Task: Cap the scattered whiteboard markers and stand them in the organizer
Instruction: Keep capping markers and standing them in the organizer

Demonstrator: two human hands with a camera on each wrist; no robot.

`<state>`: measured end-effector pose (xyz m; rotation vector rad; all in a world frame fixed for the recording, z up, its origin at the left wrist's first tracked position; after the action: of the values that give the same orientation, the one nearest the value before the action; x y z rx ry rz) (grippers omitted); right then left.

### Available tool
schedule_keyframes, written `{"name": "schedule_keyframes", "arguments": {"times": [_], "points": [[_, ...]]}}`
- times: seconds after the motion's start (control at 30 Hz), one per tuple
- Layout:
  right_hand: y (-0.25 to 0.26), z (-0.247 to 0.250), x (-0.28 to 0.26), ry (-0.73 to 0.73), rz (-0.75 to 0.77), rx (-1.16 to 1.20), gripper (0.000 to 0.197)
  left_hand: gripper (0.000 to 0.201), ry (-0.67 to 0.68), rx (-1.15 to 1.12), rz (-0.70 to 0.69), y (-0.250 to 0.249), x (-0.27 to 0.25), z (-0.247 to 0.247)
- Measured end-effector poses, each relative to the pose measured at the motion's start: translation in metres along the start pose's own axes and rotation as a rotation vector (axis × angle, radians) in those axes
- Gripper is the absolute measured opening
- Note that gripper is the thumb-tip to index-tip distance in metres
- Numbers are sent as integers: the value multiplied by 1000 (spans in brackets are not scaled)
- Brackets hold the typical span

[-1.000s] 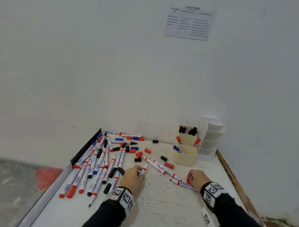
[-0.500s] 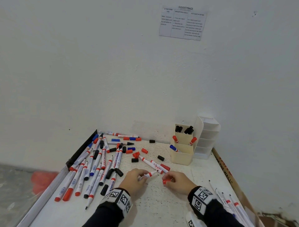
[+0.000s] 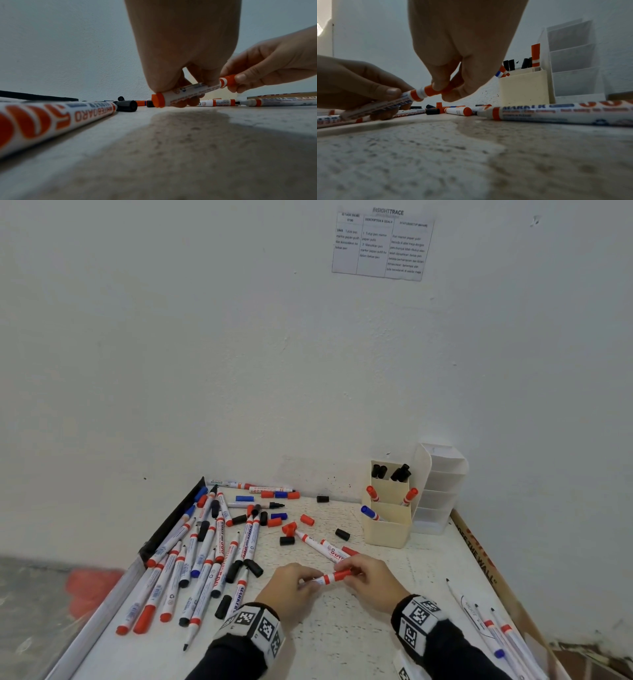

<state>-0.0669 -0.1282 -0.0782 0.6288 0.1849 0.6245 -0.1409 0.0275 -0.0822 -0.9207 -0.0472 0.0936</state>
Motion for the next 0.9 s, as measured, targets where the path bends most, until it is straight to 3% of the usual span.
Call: {"name": "schedule_keyframes", "arguments": {"times": [0.17, 0.27, 0.43, 0.53, 0.7, 0.8, 0.9], "points": [[10, -1, 3, -37, -96, 209, 13, 24, 45, -100, -27, 1, 3, -1], [16, 0, 7, -63, -154, 144, 38, 17, 26, -163, -43, -2, 4, -1], [21, -4, 15, -71, -156, -6, 45, 14, 37, -131, -87, -1, 3, 2], [21, -4, 13, -40, -132, 1, 41, 27, 124, -193, -27, -3, 3, 1], [23, 8, 0, 63, 6, 51, 31, 27, 331, -665, 188, -12, -6, -4], [21, 24, -2, 55, 37, 40, 27, 27, 347, -758, 228, -26, -2, -10], [16, 50, -8, -4, 29, 72, 26, 24, 304, -685, 158, -47, 5, -20]]}}
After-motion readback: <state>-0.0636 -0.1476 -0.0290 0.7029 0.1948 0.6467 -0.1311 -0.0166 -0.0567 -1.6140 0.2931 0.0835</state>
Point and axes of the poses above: each hand's wrist, its own x-axis towards the middle knuckle, its own z-axis out of the back of the hand, y = z × x, the point moved 3 cm from there along x, towards the middle knuckle, and after that the axes turned 8 degrees about -x, right-handed, at the moved point
